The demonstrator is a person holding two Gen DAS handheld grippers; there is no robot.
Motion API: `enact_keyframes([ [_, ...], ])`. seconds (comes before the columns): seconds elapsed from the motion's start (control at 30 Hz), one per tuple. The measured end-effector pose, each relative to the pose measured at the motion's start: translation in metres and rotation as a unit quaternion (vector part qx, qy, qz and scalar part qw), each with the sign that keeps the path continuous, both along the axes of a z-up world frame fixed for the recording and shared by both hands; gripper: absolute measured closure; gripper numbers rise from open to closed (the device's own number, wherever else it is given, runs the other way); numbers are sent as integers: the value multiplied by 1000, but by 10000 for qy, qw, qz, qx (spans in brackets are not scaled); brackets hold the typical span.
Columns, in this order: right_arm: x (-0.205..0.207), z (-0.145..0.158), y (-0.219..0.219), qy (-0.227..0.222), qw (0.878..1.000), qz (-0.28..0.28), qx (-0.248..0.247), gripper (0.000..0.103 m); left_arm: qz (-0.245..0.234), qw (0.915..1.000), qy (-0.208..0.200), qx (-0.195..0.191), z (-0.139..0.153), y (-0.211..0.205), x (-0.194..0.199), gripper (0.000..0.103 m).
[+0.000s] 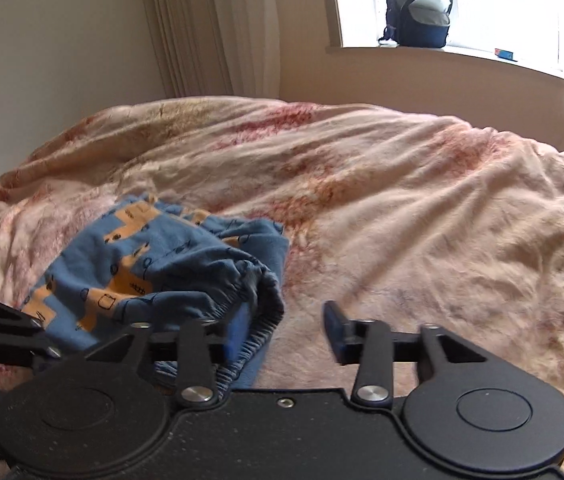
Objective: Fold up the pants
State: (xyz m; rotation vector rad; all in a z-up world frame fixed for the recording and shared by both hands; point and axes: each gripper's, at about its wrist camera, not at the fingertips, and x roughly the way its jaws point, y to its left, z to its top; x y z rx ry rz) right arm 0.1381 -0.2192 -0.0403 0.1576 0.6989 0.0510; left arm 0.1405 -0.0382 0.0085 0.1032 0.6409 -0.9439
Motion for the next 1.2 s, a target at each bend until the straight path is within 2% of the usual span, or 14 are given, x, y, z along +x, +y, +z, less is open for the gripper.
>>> enact_keyframes([
  [0.03,-2,3,-1,-15,10000,-65,51,32,289,9993,-16,-228,9,9,3,53],
  [0.07,-4,6,0,-18,9999,-145,93,28,688,9968,-96,-401,17,19,7,35],
  [0.1,-5,8,1,-15,9997,-218,123,22,1092,9926,-208,-495,22,27,11,26],
  [0.13,-5,10,5,15,9995,-278,131,19,1449,9876,-330,-511,25,34,16,21],
  [0.17,-4,11,10,56,9994,-307,132,19,1801,9817,-430,-446,25,40,21,8],
  [0.2,-2,11,16,97,9993,-330,135,18,2171,9745,-485,-308,22,43,26,0],
  [0.3,5,4,36,361,9984,-404,146,7,2656,9631,-148,418,1,44,47,0],
  [0.37,10,-5,49,692,9971,-302,-129,8,2739,9545,260,1151,-20,40,61,1],
  [0.4,9,-8,53,754,9960,-320,-344,9,2727,9525,368,1309,-27,42,64,0],
  [0.47,3,-11,50,866,9936,-359,-624,7,2684,9546,532,1174,-33,52,65,0],
  [0.63,-15,-18,16,1284,9895,-651,91,1,2683,9540,930,964,-23,65,65,0],
  [0.77,-29,7,16,593,9966,-437,359,1,2892,9500,872,794,-10,69,62,0],
  [0.9,-28,23,23,-85,9988,-476,-51,1,2833,9549,666,583,0,65,61,0],
  [1.2,0,4,36,-423,9947,-611,-708,1,2550,9602,450,1046,-12,45,59,0],
])
